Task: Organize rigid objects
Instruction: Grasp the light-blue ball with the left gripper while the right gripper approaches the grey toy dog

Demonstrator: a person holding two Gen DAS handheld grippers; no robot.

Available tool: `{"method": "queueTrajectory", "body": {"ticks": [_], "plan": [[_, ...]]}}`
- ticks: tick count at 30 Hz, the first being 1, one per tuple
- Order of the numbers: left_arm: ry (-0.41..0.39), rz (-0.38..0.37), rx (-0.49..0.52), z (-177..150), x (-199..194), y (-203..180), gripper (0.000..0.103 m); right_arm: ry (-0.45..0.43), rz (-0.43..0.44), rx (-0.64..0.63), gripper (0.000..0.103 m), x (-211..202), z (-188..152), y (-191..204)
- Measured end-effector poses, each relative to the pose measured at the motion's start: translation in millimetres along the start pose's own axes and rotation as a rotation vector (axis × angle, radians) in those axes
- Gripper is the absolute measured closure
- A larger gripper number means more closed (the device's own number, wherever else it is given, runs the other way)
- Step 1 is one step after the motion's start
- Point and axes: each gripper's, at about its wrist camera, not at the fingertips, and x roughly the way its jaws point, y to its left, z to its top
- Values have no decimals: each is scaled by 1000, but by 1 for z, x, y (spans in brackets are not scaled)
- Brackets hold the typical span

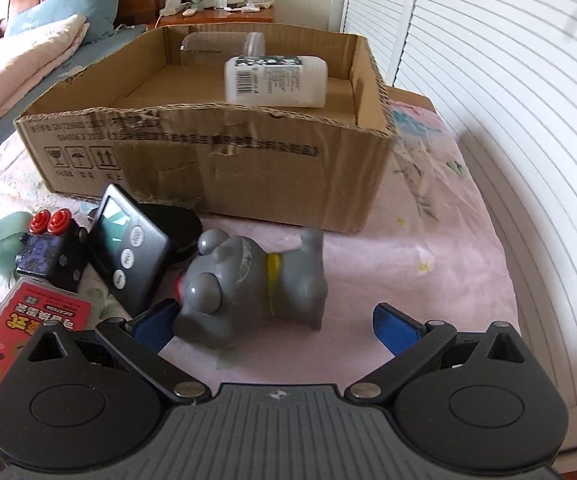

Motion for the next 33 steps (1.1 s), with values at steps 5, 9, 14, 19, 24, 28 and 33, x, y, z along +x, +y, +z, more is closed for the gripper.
{"method": "queueTrajectory", "body": {"ticks": [5,9,14,19,24,28,33], "plan": [[21,-45,78,6,19,1,2,-25,37,-22,0,-2,-8,-8],[42,-88,131,8,33,0,2,-24,35,-16,0,-3,-7,-8],[43,-124,199,10,46,0,2,-23,28,-8,0,-1,-6,-8],[27,-172,247,14,49,-2,20,-30,28,-7,0,0,-7,-8],[30,-225,214,17,50,-3,42,-29,27,-6,0,0,-8,-8],[28,-232,181,15,49,-3,51,-32,25,-4,0,0,-7,-7],[28,-151,111,8,43,10,51,-40,27,-9,0,0,-8,-8]]}}
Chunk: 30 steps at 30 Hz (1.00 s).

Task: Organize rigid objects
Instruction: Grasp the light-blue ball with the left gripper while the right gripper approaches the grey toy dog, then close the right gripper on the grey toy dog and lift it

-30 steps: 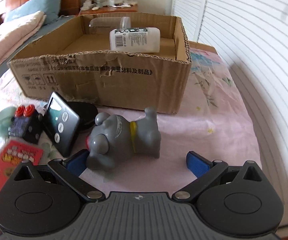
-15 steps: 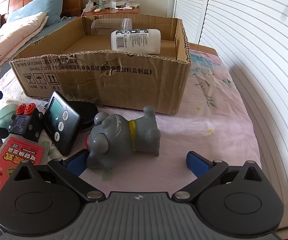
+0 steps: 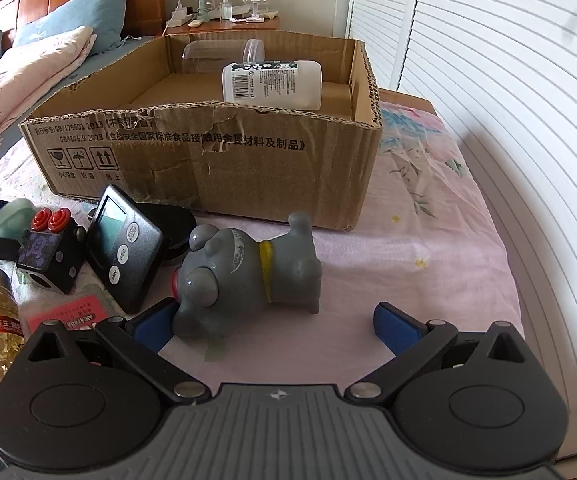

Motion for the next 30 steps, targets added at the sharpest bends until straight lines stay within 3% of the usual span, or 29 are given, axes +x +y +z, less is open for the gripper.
{"method": "queueTrajectory", "body": {"ticks": [8,21,26,30], "plan": [[-5,79,-138,-16,-13,15,51,-15,37,-51,0,3,3,-1],[-16,125,-178,-14,-9,11,48,-23,100,-122,0,18,17,-2],[-12,138,-185,-13,-7,9,38,-28,102,-153,0,18,17,-1],[-9,137,-192,-12,-7,9,39,-31,97,-175,1,16,18,2]]}}
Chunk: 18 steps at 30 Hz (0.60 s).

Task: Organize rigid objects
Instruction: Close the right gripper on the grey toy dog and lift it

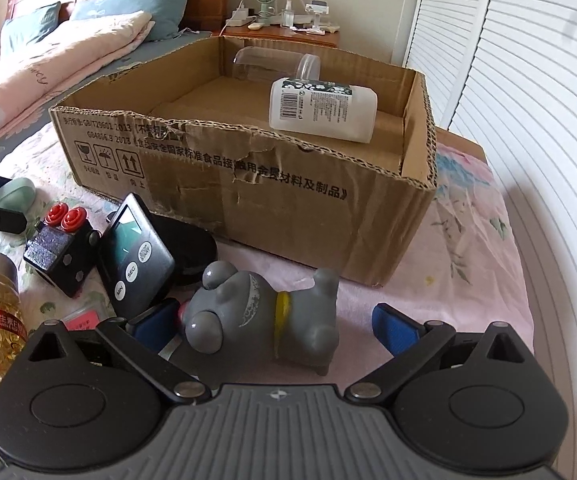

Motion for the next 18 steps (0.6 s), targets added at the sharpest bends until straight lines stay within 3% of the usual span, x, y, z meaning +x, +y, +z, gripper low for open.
{"method": "queueTrajectory", "body": {"ticks": [7,10,18], "plan": [[5,-1,1,0,0,-2,42,3,14,-4,6,-3,-1,0],[10,1,-7,1,0,-1,43,5,32,5,13,-4,0,-2],[5,12,2,1,0,-2,41,16,-4,-26,13,-7,1,7]]}}
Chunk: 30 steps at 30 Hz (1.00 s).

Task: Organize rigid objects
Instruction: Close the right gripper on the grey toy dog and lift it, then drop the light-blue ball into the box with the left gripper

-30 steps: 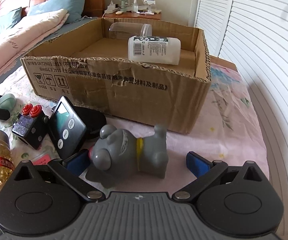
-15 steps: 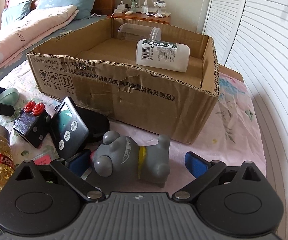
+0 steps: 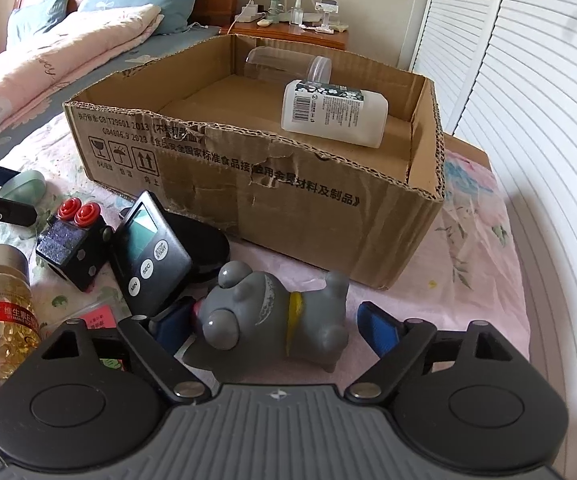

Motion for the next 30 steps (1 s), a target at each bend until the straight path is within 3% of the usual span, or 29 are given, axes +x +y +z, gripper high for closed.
{"method": "queueTrajectory", "body": {"ticks": [3,7,9,21,30], "plan": [[3,-6,-6,0,0,2,41,11,-2,20,14,-1,0,-2],[6,-12,-10,0,-1,2,46,17,12,46,24,-4,-1,0],[5,-15,-5,1,-1,3,51,24,-9,48,25,-4,0,4],[31,-35,36,2,-13,3,51,58,-41,50,26,-27,2,7],[41,-83,73,9,-43,-3,51,40,-11,42,26,-59,7,6]]}}
